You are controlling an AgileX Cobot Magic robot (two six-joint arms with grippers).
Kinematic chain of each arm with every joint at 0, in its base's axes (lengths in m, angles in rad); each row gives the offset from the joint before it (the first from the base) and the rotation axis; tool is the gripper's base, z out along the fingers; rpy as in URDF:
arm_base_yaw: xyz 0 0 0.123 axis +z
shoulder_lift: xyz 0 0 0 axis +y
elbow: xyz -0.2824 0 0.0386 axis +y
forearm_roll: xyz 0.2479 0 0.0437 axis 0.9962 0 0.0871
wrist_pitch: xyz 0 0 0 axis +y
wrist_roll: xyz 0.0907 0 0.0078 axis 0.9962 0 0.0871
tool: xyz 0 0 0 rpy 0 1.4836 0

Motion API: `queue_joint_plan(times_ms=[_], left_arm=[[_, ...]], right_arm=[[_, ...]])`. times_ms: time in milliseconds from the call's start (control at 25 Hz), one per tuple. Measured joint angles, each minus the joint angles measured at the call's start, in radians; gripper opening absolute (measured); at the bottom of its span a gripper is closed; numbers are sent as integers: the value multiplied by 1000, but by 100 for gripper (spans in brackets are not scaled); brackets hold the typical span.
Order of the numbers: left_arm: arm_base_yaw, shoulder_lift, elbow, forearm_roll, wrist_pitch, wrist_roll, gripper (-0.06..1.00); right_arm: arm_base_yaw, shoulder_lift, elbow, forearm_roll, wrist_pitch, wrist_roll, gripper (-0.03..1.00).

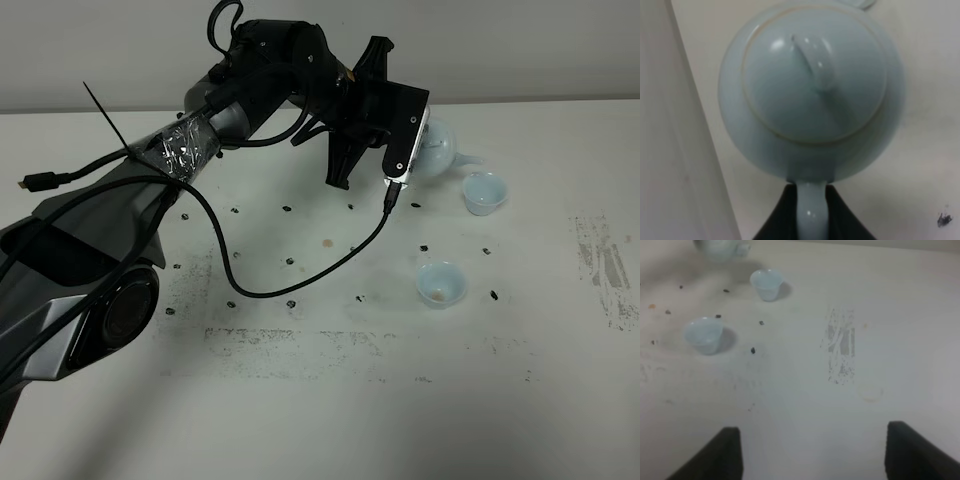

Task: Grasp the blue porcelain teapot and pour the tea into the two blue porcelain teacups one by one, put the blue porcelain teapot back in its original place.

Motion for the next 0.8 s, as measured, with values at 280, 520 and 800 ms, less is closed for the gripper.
queue_joint_plan(times_ms=[280, 520, 800], left_arm=[[-4, 0, 0, 7, -1, 74, 0], [-4, 0, 0, 7, -1, 111, 0], [-5, 0, 0, 12, -1, 159, 0]], right_arm=[[0, 0, 0, 0, 0, 0, 58], [0, 0, 0, 0, 0, 0, 58], [0, 0, 0, 0, 0, 0, 58]])
